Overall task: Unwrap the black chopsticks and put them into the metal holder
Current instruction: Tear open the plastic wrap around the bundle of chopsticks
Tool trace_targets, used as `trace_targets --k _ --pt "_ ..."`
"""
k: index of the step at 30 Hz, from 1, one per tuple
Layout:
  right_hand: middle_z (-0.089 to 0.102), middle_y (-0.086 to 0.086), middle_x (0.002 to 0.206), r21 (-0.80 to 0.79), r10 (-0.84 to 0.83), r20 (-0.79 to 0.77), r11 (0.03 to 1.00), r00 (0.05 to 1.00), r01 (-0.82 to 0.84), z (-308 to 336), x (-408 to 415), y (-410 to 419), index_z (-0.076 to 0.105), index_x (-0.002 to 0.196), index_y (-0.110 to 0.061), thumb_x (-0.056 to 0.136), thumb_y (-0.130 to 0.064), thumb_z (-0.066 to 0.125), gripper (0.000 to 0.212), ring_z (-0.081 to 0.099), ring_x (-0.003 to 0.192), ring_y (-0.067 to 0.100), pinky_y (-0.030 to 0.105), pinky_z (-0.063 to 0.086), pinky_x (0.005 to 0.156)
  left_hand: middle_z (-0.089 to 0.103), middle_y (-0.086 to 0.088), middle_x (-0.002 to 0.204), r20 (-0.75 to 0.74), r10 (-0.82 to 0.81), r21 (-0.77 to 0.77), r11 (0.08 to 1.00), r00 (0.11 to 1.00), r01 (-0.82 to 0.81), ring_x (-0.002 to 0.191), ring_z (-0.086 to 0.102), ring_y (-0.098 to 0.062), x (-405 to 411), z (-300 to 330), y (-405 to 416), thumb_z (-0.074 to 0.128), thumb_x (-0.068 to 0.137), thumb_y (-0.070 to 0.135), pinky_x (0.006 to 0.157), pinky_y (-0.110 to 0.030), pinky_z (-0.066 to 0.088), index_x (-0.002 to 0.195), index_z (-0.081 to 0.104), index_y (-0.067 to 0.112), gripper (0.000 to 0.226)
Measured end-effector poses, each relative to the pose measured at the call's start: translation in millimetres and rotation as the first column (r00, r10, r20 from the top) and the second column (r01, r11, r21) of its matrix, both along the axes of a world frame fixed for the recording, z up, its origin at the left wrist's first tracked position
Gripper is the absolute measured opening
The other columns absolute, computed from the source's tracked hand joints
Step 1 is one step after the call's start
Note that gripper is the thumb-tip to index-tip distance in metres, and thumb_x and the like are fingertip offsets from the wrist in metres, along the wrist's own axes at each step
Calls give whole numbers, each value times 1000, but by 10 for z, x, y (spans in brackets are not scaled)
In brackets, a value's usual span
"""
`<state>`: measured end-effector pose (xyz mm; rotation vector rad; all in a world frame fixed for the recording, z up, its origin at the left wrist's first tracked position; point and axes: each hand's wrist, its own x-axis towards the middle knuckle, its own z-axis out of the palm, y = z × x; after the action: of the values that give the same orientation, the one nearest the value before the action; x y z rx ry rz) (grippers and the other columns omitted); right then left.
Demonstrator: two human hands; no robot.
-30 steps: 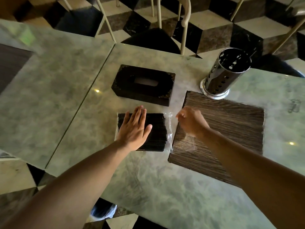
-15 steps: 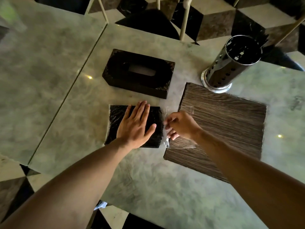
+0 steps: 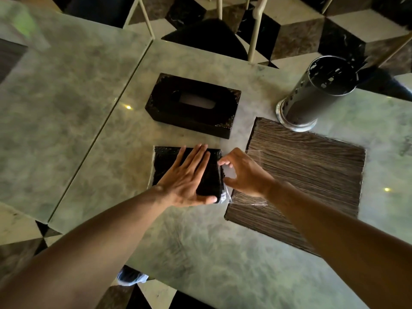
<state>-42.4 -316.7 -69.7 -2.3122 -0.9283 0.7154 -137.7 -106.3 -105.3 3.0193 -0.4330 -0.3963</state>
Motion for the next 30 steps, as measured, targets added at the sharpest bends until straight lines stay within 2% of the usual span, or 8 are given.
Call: trace_targets --k 4,11,14,15,19,24,27,30 --pt "49 2 119 -99 89 152 992 984 -75 3 -28 23 56 127 -15 81 -39 72 54 47 109 12 26 44 97 -2 -28 168 30 -65 36 997 997 64 158 -6 -37 -53 13 23 22 72 101 127 -59 3 158 8 -9 140" --pt "49 6 119 -234 213 341 962 915 -137 158 -63 189 61 120 -16 77 -51 72 57 47 107 19 42 50 89 6 -32 166 53 -67 56 996 996 64 157 3 -41 -18 21 8 21 75 98 126 -59 9 156 15 -11 136" --pt "52 5 114 -285 241 414 950 878 -126 220 -88 293 65 113 -16 74 -46 76 50 50 103 18 29 47 78 9 -34 165 46 -75 61 995 996 73 156 6 -42 16 26 10 18 77 96 127 -56 12 155 16 -13 134" --pt "54 6 114 -300 251 424 945 870 -127 238 -96 332 65 114 -15 75 -41 77 48 52 102 19 31 47 80 9 -35 165 46 -76 66 995 996 73 156 6 -42 30 26 2 17 77 95 127 -55 12 154 16 -14 133" --pt "56 12 116 -376 307 364 912 879 -162 319 -101 489 52 127 -2 85 -22 69 49 56 104 24 36 47 93 3 -35 165 33 -62 52 997 998 60 157 0 -42 70 1 -36 14 78 91 128 -52 11 155 12 -15 130" --pt "58 15 125 -550 352 301 823 886 -141 383 -133 747 52 129 -1 90 -9 59 41 58 111 30 38 50 90 1 -33 166 52 -39 25 999 998 38 157 -2 -41 71 -59 -45 35 75 88 128 -51 9 156 13 -12 130" --pt "58 14 127 -599 354 290 792 889 -120 392 -133 817 49 134 -2 85 -12 68 54 59 111 29 37 52 87 -2 -32 166 42 -38 26 999 998 37 157 -3 -40 98 -45 -38 34 76 89 129 -49 7 158 12 -8 129" --pt "59 12 122 -600 351 289 791 890 -117 421 -153 797 57 125 -5 84 -12 69 44 61 108 27 36 52 83 -2 -32 167 23 -21 -9 1000 1000 21 157 0 -40 115 -17 -68 36 75 88 129 -49 10 159 11 -6 128"
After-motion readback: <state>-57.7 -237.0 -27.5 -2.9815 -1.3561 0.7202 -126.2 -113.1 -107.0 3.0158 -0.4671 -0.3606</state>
